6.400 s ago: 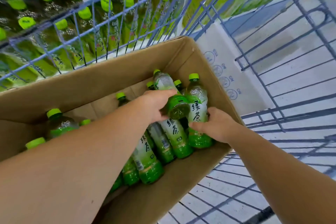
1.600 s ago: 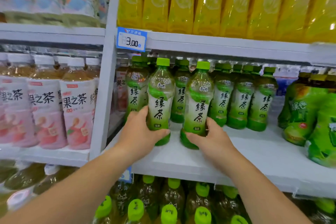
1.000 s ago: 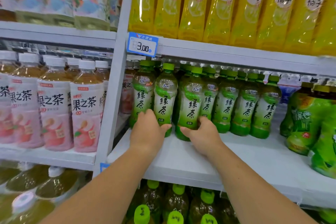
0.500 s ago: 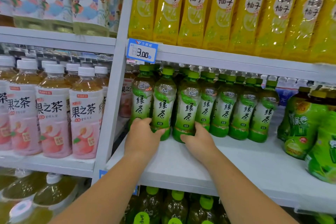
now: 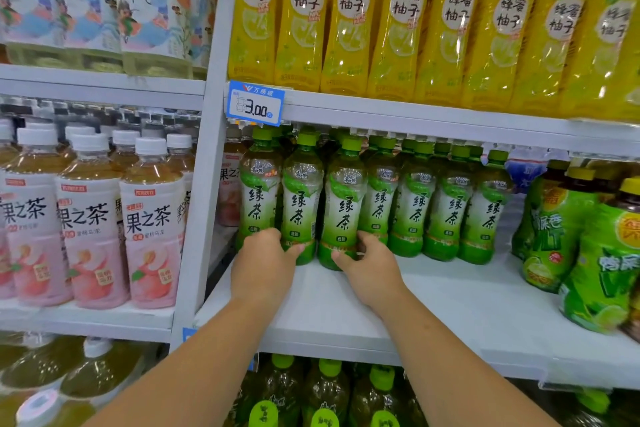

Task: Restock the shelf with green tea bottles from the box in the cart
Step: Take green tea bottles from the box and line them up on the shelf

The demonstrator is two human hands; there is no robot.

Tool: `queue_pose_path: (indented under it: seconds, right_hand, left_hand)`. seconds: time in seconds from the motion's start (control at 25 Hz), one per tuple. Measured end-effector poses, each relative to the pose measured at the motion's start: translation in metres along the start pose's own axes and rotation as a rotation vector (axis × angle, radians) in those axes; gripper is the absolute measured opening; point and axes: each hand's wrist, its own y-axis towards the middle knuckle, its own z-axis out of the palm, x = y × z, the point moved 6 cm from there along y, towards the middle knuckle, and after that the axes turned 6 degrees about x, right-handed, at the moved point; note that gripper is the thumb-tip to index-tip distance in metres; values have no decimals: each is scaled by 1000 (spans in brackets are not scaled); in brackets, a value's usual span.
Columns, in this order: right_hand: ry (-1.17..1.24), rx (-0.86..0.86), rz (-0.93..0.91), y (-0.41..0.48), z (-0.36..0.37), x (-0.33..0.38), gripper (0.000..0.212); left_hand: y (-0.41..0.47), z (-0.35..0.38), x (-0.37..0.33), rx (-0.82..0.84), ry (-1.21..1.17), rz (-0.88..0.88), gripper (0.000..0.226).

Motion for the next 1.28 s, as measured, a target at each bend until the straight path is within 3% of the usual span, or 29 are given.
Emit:
queue_pose_path:
  seconds: [0.36, 0.48, 0.68, 0.88, 1.08, 1.28]
  right_hand:
    - [-132, 3, 24, -11, -3, 13, 39]
    - [-209, 40, 131, -22, -8, 18, 40]
    - [-100, 151, 279, -47, -22, 25, 51]
    - [-10, 251, 494, -88, -43, 44, 50]
    - [8, 342, 656, -142, -88, 87, 44]
    - [18, 358, 742, -191, -150, 144, 45]
  left_hand:
    - [-12, -13, -4, 23, -188, -36, 34]
    - [-18, -7, -4, 163, -229, -66, 47]
    - [-37, -13, -15, 383, -319, -190, 66]
    - [-69, -29, -33, 667, -291, -354, 66]
    - [-117, -71, -72, 811, -192, -429, 62]
    - [-154, -129, -135, 861, -253, -505, 55]
